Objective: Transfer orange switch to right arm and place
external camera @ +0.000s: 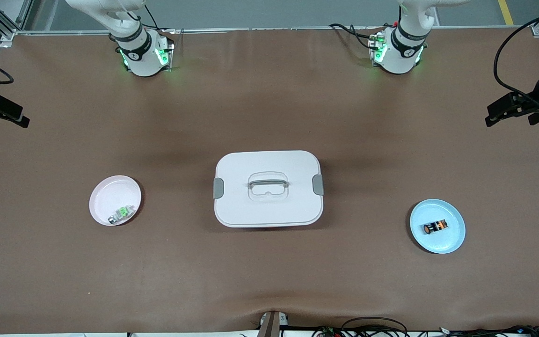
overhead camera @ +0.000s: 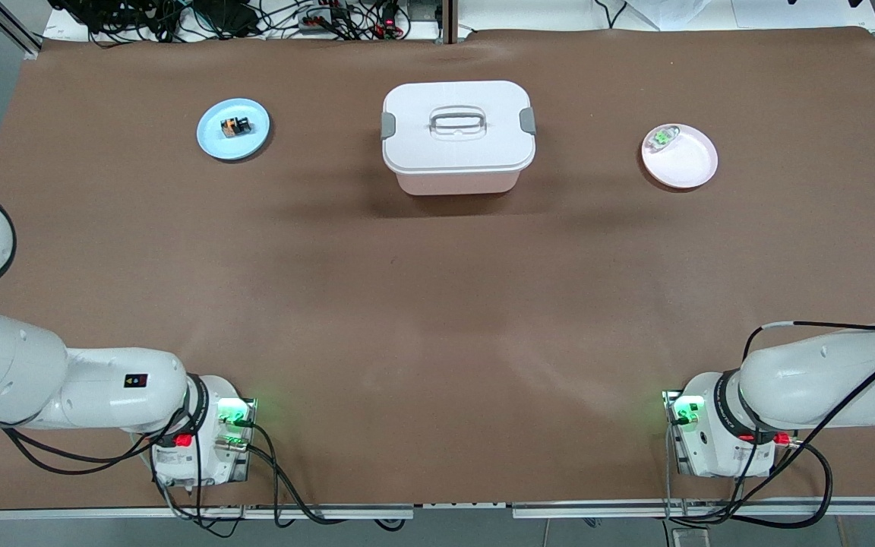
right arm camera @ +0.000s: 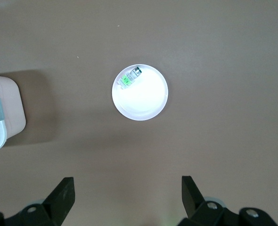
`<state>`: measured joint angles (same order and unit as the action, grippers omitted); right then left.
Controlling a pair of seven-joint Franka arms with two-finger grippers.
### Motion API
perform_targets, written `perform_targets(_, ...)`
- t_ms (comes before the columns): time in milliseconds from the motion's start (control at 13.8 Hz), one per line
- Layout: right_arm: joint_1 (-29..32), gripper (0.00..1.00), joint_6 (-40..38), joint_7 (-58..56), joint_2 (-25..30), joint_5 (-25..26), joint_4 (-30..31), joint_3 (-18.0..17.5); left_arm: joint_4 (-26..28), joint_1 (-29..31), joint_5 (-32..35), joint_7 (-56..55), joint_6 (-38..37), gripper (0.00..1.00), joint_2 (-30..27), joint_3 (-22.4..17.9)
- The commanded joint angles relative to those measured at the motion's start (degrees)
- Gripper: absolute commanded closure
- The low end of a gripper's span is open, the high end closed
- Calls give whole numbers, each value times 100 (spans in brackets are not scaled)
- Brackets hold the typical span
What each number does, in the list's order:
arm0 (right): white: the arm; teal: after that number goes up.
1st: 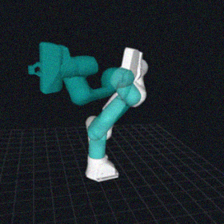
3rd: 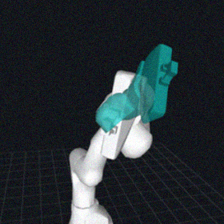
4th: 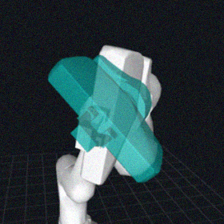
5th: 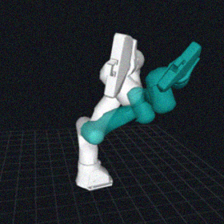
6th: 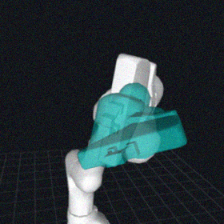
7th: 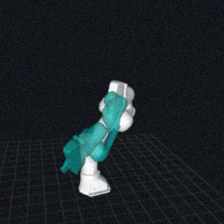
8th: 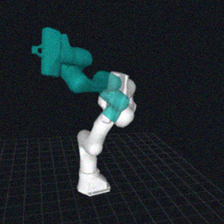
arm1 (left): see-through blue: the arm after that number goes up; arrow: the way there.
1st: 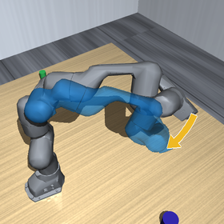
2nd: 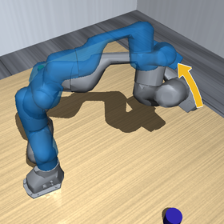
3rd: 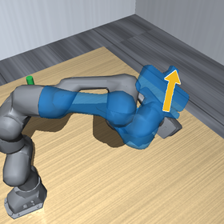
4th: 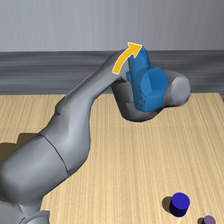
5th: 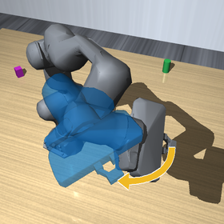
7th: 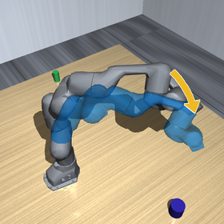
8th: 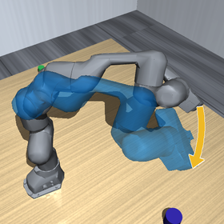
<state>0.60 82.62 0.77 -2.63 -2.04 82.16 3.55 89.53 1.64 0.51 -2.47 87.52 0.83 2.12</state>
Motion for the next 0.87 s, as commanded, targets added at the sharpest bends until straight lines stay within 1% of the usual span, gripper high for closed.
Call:
perform_targets(0, 72, 0, 26, -7, 96, -42, 63, -47, -93, 152, -78, 54, 1, 0, 346, -10)
perform_targets(217, 81, 0, 26, 55, 87, -50, 45, -38, -102, 187, -42, -34, 309, 0, 750, -10)
perform_targets(435, 98, 0, -1, 81, 69, -59, 45, -29, -111, 319, -69, -43, 800, 0, 1382, -10)
perform_targets(652, 107, 0, 17, 81, 43, -51, 37, -29, -93, 599, -51, -70, 1424, 0, 1875, -19)
perform_targets(797, 98, 0, 26, 64, 26, -33, 37, -29, -85, 749, -51, -87, 1714, 0, 2078, -10)
